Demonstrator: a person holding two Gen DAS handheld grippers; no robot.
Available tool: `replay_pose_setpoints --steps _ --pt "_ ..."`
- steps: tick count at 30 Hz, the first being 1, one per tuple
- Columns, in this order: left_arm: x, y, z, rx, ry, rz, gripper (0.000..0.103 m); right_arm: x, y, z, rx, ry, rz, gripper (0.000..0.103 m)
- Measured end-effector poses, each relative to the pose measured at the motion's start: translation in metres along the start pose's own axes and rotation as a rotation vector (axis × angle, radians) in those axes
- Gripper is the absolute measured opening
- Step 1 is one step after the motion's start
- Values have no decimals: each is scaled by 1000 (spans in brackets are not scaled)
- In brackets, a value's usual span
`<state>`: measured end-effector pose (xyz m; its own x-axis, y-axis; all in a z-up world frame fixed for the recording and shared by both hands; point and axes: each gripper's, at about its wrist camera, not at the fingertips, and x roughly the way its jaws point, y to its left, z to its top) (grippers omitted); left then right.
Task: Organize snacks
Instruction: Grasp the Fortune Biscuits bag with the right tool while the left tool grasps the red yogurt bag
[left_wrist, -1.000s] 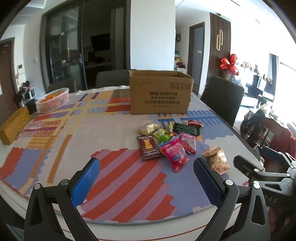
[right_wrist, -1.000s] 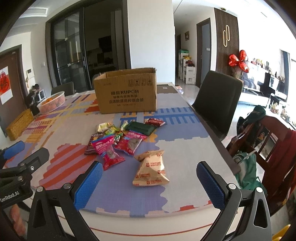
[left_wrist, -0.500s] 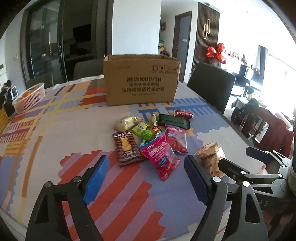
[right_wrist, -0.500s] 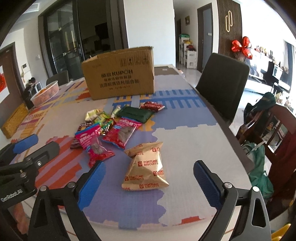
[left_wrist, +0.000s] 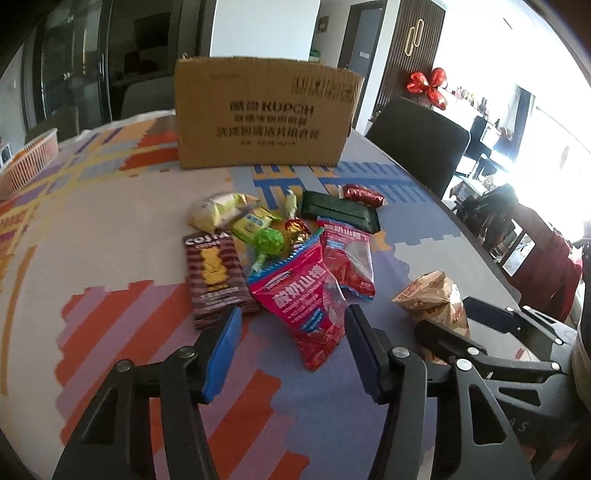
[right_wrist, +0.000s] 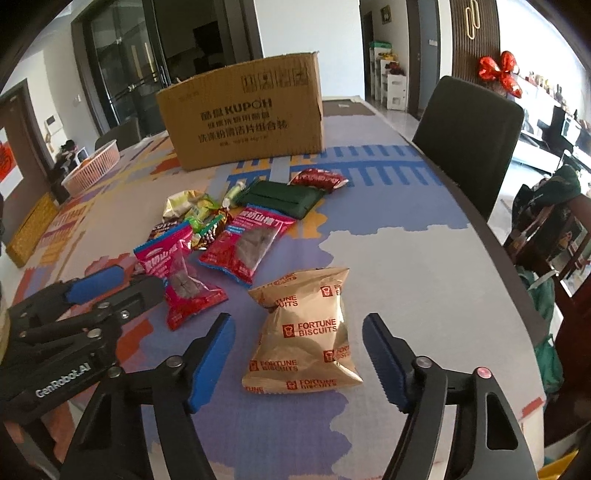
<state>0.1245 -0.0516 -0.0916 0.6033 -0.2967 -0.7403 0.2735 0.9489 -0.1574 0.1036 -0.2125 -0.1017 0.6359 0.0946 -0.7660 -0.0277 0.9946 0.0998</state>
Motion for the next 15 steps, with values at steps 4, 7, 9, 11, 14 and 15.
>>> replay_pose_setpoints --steps 4,7,9,11,14,15 --pt "13 0 2 -22 39 -27 49 8 0 1 5 23 16 64" --pt "19 -1 3 -30 53 -40 48 12 -2 2 11 35 24 59" --pt "21 -3 4 -26 55 -45 46 16 -2 1 12 48 31 56" --pt "23 -4 4 -27 57 -47 45 18 -2 1 14 52 36 54" --pt "25 -5 5 -32 59 -50 39 19 -2 2 12 50 42 53" --pt "25 -5 5 -33 59 -56 37 19 -2 2 11 50 43 51"
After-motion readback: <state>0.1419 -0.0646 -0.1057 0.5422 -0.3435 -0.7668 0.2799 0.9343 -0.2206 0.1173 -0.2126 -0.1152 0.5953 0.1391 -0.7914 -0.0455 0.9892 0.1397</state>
